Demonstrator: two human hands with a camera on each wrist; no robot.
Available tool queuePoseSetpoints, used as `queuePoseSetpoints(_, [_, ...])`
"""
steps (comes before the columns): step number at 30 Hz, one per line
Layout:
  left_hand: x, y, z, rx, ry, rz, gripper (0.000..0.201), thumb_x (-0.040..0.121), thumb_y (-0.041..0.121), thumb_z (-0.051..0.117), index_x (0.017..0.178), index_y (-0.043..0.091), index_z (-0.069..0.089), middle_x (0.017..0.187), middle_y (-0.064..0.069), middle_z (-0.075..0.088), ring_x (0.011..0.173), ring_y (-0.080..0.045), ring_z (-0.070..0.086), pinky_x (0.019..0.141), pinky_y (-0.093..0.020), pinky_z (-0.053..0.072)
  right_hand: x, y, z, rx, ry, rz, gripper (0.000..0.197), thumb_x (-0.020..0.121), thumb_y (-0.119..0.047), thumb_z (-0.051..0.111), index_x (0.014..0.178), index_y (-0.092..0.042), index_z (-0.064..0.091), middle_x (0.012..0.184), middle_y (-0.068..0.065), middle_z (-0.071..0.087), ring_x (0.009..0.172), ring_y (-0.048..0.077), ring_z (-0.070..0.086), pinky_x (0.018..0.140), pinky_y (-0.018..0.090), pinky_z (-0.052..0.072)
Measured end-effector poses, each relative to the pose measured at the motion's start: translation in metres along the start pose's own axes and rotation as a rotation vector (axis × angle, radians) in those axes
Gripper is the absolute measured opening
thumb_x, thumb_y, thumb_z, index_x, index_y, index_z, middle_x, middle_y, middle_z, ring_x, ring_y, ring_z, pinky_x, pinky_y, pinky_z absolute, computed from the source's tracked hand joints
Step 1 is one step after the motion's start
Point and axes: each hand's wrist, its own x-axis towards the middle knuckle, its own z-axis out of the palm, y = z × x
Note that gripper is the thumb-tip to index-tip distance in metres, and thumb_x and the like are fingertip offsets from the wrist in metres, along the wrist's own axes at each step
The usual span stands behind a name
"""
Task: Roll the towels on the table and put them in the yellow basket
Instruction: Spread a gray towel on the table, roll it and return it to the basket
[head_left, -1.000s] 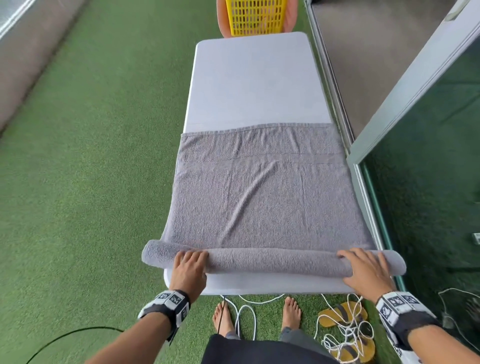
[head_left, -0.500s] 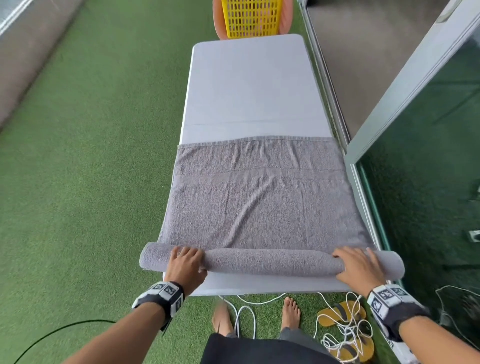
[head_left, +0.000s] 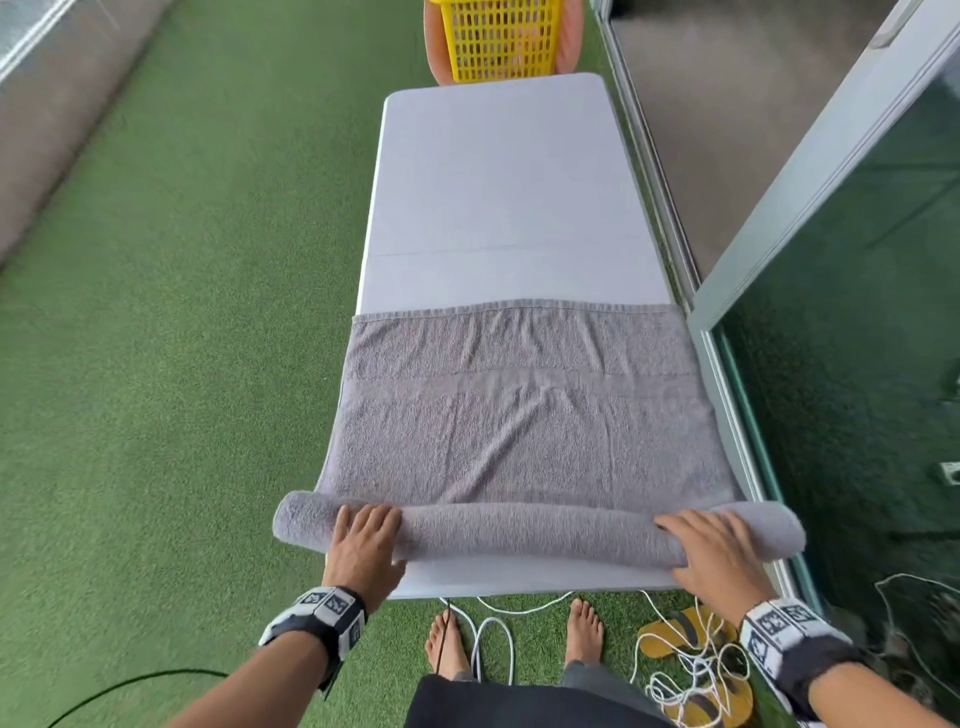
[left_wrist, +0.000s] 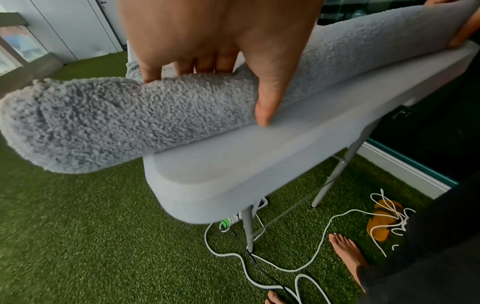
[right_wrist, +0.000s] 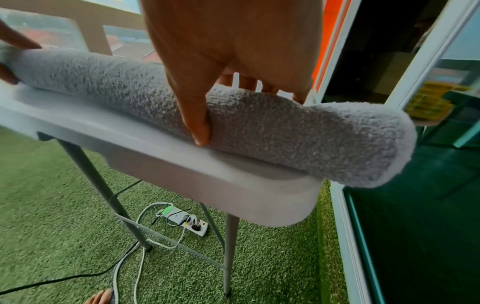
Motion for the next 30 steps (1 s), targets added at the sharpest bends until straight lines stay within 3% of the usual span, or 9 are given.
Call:
queuePoseSetpoints(5, [0.011,-0.006,-0.015,-0.05,0.159,0.033,0.041,0.078,0.049,0.041,0.103,0.021,0.057,0.093,0.003,0.06,0.082,-0.017,0.055,0.088,-0.043,0.049,0.015,0.007,-0.017,0.083,-0.008,0.034,0.054,0.09,-0.04,0.057,0.141,-0.044,0.04,0.147,-0.018,0.042,0.137,0.006,0.035,0.121,0.046,0.007])
queuePoseSetpoints(8, [0.026,-0.004,-0.027,-0.107,0.165,-0.005,0.064,0.089,0.045,0.019,0.141,0.012,0.035,0.135,-0.009,0.051,0.121,-0.027,0.05,0.111,-0.052,0.032,0.031,0.005,-0.033,0.207,0.148,0.045,0.052,0.099,-0.043,0.043,0.149,-0.041,0.026,0.155,-0.017,0.03,0.142,0.007,0.03,0.121,0.049,0.003])
queuePoseSetpoints(11, [0.023,0.0,-0.023,-0.087,0.031,0.032,0.075,0.094,0.061,0.026,0.152,0.019,0.004,0.155,0.001,0.002,0.147,-0.021,0.002,0.119,-0.044,-0.004,0.028,-0.002,-0.027,0.14,0.021,0.049,0.07,0.092,-0.066,0.041,0.151,-0.041,0.013,0.151,-0.026,0.013,0.147,0.008,0.016,0.118,0.047,-0.006])
queuePoseSetpoints(13, [0.014,0.002,-0.015,-0.031,-0.006,0.055,0.085,0.085,0.06,0.054,0.151,0.019,0.019,0.155,0.0,0.017,0.145,-0.021,0.017,0.118,-0.046,0.003,0.013,-0.01,-0.014,0.049,-0.018,0.063,0.08,0.085,-0.063,0.057,0.151,-0.041,0.017,0.154,-0.024,0.018,0.146,0.008,0.021,0.119,0.046,-0.004])
queuePoseSetpoints(16, [0.007,0.003,-0.007,0.0,0.035,0.075,0.056,0.074,0.045,0.068,0.123,0.022,0.058,0.123,0.001,0.063,0.116,-0.021,0.055,0.111,-0.045,0.03,0.0,-0.017,-0.009,0.032,0.003,0.087,0.065,0.081,-0.043,0.069,0.138,-0.042,0.038,0.144,-0.02,0.042,0.133,0.005,0.037,0.119,0.042,0.008])
queuePoseSetpoints(19, [0.016,-0.001,-0.019,0.003,0.074,0.062,0.039,0.081,0.052,0.051,0.109,0.026,0.06,0.112,0.007,0.065,0.103,-0.015,0.055,0.101,-0.038,0.035,0.012,-0.011,-0.025,0.135,-0.011,0.116,0.054,0.088,-0.034,0.063,0.139,-0.037,0.044,0.145,-0.016,0.045,0.134,0.008,0.04,0.121,0.044,0.009])
queuePoseSetpoints(24, [0.036,-0.006,-0.039,-0.115,0.064,-0.053,0.08,0.085,0.059,-0.002,0.152,0.019,0.016,0.157,0.003,0.013,0.147,-0.019,0.014,0.118,-0.046,0.0,0.038,0.001,-0.04,0.18,0.125,0.099,0.055,0.098,-0.044,0.044,0.151,-0.032,0.03,0.156,-0.015,0.028,0.144,0.008,0.027,0.12,0.054,-0.001])
queuePoseSetpoints(27, [0.027,-0.006,-0.033,-0.009,-0.041,0.008,0.086,0.087,0.071,0.029,0.153,0.019,0.008,0.157,0.005,0.004,0.148,-0.017,0.003,0.118,-0.047,-0.005,0.028,-0.004,-0.028,0.115,0.037,0.105,0.072,0.09,-0.061,0.051,0.151,-0.033,0.027,0.156,-0.016,0.028,0.146,0.01,0.024,0.118,0.049,-0.005])
queuePoseSetpoints(30, [0.012,-0.006,-0.017,0.003,-0.03,0.023,0.08,0.077,0.048,0.069,0.144,0.018,0.037,0.15,0.0,0.039,0.141,-0.022,0.032,0.118,-0.051,0.008,0.009,-0.011,-0.018,0.036,0.025,0.137,0.067,0.082,-0.045,0.07,0.141,-0.036,0.039,0.147,-0.015,0.044,0.137,0.008,0.038,0.121,0.049,0.005])
